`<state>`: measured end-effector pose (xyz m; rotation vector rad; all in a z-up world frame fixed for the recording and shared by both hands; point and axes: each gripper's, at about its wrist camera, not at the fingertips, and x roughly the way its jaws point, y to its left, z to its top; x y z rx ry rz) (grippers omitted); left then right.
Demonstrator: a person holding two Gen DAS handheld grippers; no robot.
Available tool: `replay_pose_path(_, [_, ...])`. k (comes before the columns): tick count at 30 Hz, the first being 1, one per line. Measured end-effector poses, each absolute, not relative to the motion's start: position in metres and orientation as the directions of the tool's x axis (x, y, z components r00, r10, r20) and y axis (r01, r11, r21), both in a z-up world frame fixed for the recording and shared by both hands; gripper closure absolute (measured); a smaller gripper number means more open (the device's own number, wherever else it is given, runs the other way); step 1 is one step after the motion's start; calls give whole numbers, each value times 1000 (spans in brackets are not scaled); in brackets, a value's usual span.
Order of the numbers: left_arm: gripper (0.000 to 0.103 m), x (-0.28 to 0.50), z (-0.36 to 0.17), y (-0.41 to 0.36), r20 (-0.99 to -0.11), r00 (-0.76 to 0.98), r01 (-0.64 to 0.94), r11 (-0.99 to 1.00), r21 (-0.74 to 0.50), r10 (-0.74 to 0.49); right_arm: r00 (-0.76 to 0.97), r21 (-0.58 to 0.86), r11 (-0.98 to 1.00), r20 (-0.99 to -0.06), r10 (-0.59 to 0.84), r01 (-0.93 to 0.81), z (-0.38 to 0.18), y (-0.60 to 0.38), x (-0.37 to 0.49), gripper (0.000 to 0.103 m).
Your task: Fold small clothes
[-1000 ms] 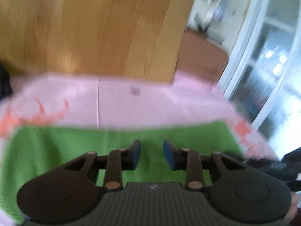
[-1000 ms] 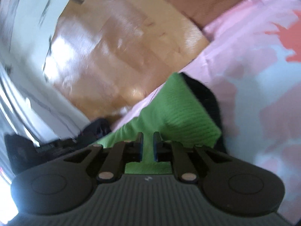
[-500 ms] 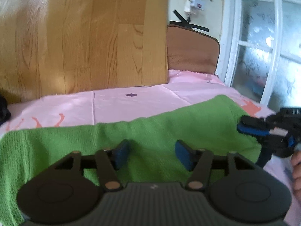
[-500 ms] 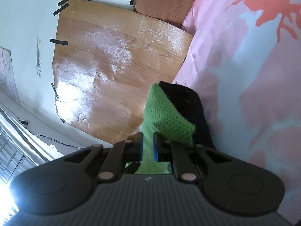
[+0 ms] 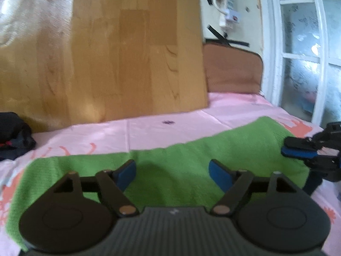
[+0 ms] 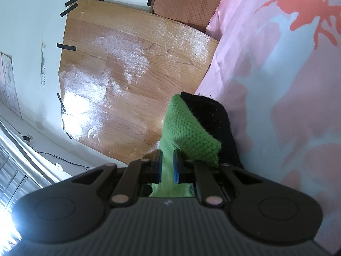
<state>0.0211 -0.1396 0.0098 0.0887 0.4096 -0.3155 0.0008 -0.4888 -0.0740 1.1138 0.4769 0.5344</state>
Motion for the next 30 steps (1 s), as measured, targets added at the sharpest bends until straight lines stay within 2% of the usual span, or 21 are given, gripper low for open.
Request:
replay_pose_path(2, [5, 12, 12, -137, -354, 904, 270, 962, 32, -242, 779, 924, 347, -96, 620, -163, -74, -489, 1, 90])
replay_pose_path(5, [0, -5, 16, -131, -250, 947, 215, 976, 23, -203, 780, 921, 355, -101, 618, -162, -73, -488, 1, 90])
replay_pose_path(11, [0, -21, 18, -130, -145, 972, 193, 980, 46, -184, 785, 911, 380, -116, 609, -160, -71, -485, 0, 90])
replay_pose_path(30, [0, -14, 17, -127, -186, 961, 211, 977, 13, -205, 788, 894, 419, -142, 600, -158, -70, -483, 3, 90])
